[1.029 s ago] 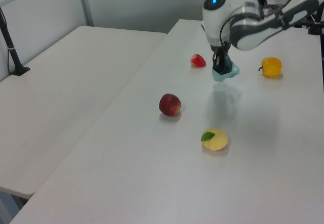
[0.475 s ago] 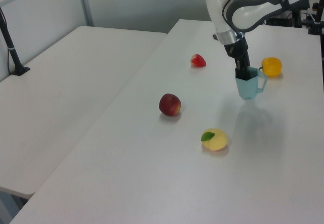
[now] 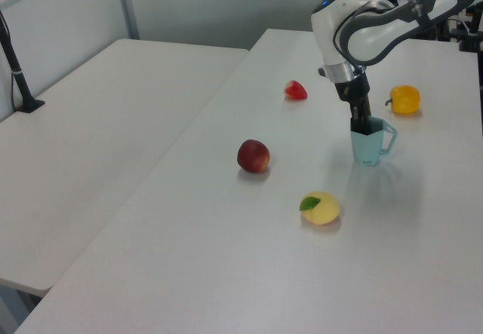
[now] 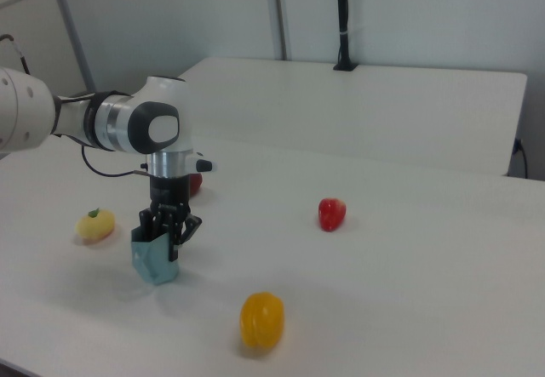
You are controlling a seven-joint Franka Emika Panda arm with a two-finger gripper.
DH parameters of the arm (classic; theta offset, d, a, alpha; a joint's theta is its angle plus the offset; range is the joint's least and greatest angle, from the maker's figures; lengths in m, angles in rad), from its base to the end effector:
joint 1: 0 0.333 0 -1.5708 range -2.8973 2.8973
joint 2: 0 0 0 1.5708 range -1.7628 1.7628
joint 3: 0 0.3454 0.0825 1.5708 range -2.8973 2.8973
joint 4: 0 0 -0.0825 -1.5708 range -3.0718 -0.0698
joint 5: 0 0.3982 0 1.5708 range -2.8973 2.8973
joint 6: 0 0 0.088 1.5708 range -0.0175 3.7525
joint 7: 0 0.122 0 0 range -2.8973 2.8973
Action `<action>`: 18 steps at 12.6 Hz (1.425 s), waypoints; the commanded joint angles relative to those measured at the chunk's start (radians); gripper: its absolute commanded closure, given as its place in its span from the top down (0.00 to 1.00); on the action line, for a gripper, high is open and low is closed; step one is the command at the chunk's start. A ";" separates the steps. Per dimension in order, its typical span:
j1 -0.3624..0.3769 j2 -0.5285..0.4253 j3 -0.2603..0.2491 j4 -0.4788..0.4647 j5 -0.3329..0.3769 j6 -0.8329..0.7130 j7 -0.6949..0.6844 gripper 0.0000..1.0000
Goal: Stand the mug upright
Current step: 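Rotate the held mug upright and set it on its base, then open the gripper and lift it away from the mug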
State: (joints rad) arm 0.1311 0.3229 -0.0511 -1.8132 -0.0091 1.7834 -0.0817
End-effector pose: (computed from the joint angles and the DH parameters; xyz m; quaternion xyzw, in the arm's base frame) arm 0.6067 0.0495 0.3461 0.9811 0.0811 -0.1752 0.0123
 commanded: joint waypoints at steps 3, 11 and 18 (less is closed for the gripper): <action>-0.016 -0.027 0.000 -0.064 0.026 0.105 -0.087 0.03; -0.016 -0.139 0.010 0.024 0.053 -0.030 -0.075 1.00; -0.022 -0.300 0.126 0.158 0.067 -0.195 0.129 1.00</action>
State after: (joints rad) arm 0.1187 0.0980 0.0224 -1.6663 0.0430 1.6446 -0.0606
